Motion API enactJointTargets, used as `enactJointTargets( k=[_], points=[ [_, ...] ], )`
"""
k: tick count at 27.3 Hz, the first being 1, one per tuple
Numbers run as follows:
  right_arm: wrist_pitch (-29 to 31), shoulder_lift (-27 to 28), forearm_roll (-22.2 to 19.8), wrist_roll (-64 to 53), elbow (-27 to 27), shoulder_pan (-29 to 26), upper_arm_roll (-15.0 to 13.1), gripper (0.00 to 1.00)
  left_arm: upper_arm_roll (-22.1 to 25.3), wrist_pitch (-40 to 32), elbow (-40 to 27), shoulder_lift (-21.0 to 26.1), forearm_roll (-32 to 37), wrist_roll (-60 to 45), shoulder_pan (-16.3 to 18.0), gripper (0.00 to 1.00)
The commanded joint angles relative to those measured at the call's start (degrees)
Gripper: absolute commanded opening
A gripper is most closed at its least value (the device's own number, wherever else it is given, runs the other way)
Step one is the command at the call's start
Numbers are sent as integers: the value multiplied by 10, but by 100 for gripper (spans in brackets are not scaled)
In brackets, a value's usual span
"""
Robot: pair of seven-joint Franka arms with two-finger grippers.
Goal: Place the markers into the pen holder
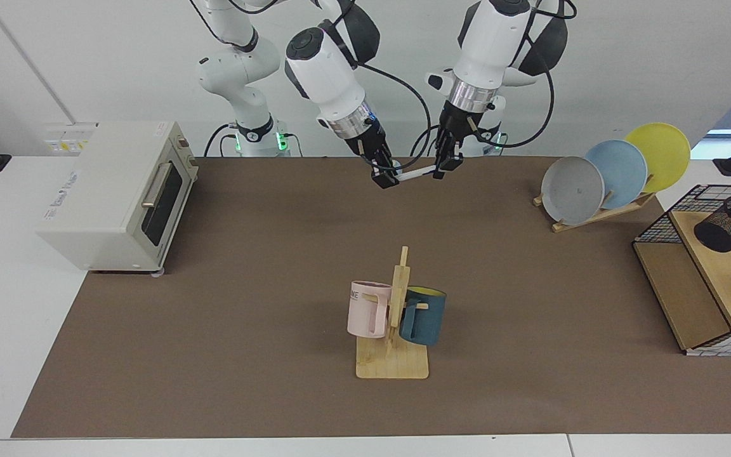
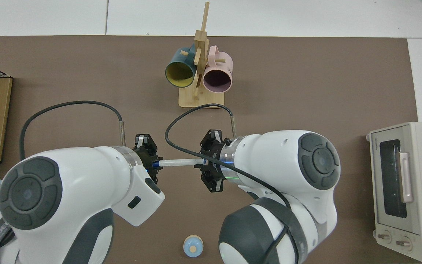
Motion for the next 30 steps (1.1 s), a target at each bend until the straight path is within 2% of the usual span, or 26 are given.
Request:
enactJointTargets(
  k=[1, 9, 18, 24, 30],
  points=[
    [2, 3, -52, 6, 6, -3, -3, 100, 5, -26, -7, -10, 2, -12, -2, 0],
    [-15, -14, -58, -29, 0, -11, -10, 100, 36, -64, -7, -10, 72, -12, 1, 0],
    [-156, -58, -114, -214, -2, -92, -9, 100, 153, -72, -5, 4, 136, -11, 2, 0],
    [-218, -80, -138, -352, -2, -152, -9, 100, 208, -82, 60, 47, 231, -5, 2, 0],
    [-242, -91, -203, -475, -2, -186, -9, 100, 262, -106, 119, 84, 304, 18, 0, 0]
  ],
)
